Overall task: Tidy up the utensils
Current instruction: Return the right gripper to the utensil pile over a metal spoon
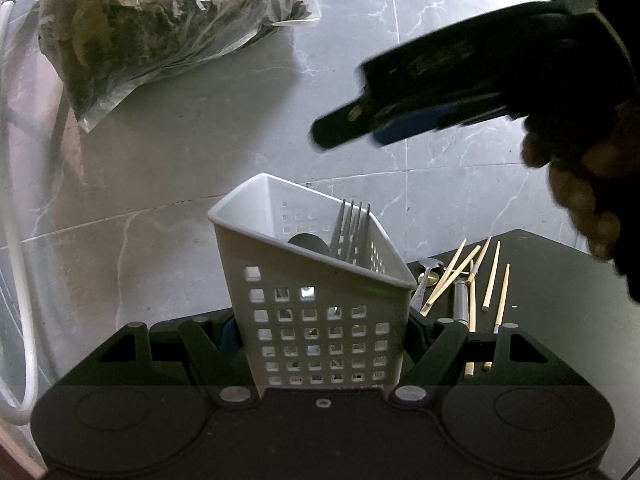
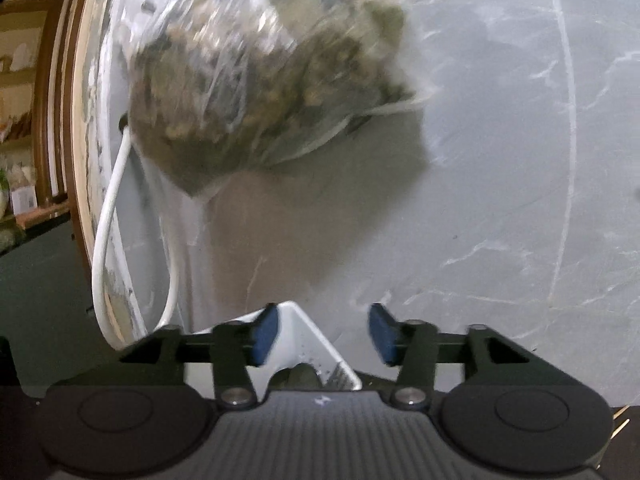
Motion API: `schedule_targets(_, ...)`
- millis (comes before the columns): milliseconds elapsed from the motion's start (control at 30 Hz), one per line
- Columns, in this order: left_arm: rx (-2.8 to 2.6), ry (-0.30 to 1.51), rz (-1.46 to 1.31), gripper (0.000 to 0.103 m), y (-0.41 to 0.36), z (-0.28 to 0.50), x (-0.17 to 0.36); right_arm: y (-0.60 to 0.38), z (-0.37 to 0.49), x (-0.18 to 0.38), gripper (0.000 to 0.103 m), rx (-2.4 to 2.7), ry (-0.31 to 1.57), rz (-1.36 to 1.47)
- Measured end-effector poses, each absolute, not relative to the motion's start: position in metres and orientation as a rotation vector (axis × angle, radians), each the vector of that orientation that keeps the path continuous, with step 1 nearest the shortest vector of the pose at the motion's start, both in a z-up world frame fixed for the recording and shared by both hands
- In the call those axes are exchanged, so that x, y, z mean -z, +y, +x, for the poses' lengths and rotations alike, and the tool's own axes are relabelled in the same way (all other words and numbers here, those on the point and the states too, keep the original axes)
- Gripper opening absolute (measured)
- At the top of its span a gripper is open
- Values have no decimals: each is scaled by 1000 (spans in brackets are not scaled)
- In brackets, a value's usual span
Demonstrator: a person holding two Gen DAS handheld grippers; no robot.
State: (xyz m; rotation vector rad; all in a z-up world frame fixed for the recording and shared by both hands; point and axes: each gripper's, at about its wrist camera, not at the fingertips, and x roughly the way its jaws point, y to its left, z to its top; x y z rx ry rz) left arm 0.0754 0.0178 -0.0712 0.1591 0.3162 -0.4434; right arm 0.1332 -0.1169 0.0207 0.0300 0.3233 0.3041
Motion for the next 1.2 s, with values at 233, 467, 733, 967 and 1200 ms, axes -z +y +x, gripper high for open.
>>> schedule_targets(233, 433, 322, 156, 77, 16, 74, 71, -198, 113, -15, 101, -216, 366, 94)
schedule_targets(467, 388, 336, 151, 77, 7, 72, 68, -264, 136, 26, 103, -173, 544, 159)
schedule_targets(733, 325, 351, 144, 77, -6, 70, 67, -302, 214, 73, 102, -229, 661, 272)
schedule_targets(967, 280, 351, 138, 77, -15, 70, 67, -301, 280, 96, 96, -137, 816, 260)
schedule_targets(1200, 265, 347, 136, 77, -17, 68, 68, -288, 298, 111, 86, -66, 933, 255)
